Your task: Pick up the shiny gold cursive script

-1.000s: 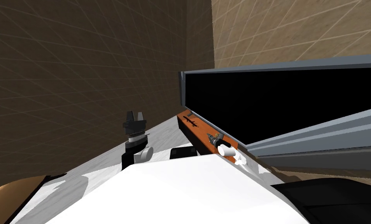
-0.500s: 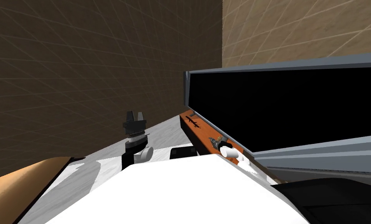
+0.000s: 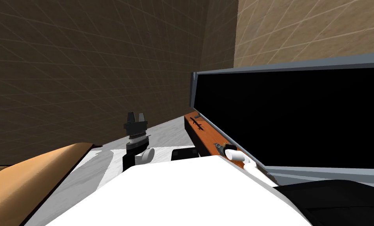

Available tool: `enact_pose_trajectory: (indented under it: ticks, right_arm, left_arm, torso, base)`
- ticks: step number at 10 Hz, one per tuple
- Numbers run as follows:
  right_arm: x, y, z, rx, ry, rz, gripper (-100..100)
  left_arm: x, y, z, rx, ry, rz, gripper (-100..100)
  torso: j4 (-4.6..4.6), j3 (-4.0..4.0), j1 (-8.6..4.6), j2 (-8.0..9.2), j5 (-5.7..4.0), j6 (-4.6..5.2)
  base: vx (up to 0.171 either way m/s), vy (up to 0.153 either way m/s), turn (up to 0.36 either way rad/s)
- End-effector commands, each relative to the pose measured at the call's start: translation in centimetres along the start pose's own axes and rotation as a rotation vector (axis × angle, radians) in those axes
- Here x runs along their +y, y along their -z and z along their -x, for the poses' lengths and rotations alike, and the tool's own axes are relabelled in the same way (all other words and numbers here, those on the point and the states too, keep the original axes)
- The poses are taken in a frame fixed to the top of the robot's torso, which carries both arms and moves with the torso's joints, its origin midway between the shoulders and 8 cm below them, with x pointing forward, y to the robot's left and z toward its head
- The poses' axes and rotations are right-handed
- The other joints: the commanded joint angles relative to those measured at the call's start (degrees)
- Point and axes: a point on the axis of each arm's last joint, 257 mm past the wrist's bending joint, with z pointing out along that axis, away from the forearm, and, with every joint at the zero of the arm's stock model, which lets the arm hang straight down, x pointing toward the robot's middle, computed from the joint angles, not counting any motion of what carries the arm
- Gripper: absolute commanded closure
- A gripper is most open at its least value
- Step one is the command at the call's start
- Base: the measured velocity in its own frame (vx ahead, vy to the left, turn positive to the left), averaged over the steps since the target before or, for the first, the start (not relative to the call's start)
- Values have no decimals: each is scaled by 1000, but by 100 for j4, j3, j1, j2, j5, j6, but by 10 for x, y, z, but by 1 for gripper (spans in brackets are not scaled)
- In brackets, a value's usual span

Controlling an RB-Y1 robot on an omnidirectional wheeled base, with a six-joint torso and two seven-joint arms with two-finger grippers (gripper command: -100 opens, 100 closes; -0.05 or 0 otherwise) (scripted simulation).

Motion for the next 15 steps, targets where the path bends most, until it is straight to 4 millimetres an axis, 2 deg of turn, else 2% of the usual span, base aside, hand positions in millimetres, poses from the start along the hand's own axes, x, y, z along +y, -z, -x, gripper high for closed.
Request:
enact_pose_trajectory:
  ticks: [1, 2, 4, 5, 9, 12, 13, 14, 15]
  right_arm:
    - [-30, 0, 7, 13, 3, -87, -100]
    - [-33, 0, 6, 17, 2, -96, -100]
    - [-74, 5, 16, 35, 1, -207, -100]
    - [-74, 5, 16, 35, 1, -208, -100]
    - [-135, 23, 32, 64, -11, -376, -100]
    - [-165, 36, 40, 78, -21, -460, -100]
    - [-159, 34, 39, 74, -18, -440, -100]
    - [-161, 35, 39, 75, -18, -444, 0]
    - [-164, 27, 31, 72, -24, -442, -100]
  left_arm:
    - [0, 0, 0, 0, 0, 0, 0]
    - [0, 0, 0, 0, 0, 0, 0]
    - [0, 0, 0, 0, 0, 0, 0]
    - [0, 0, 0, 0, 0, 0, 0]
    - [0, 0, 0, 0, 0, 0, 0]
    - [0, 0, 0, 0, 0, 0, 0]
    - [0, 0, 0, 0, 0, 0, 0]
    - [0, 0, 0, 0, 0, 0, 0]
    - [0, 0, 0, 0, 0, 0, 0]
  torso:
    - [0, 0, 0, 0, 0, 0]
    - [0, -1, -9, -2, -2, -3]
    - [0, -1, -4, -1, -2, 0]
    - [0, 1, -8, 2, -2, 1]
    - [0, 0, -15, 1, -3, 4]
    - [0, 1, -14, 1, -4, 4]
    - [0, 0, -20, 0, -5, 3]
    - [-1, -2, -6, -4, -4, 10]
    - [-1, -4, 7, -7, -1, 9]
  base:
    - [1, -60, 446]
    - [3, -58, 133]
    - [-11, -49, 305]
    - [-15, -45, 118]
    - [-17, -59, 317]
    - [-23, -74, 281]
    - [-9, -47, 63]
    - [-2, -9, -9]
    - [-7, -31, 41]
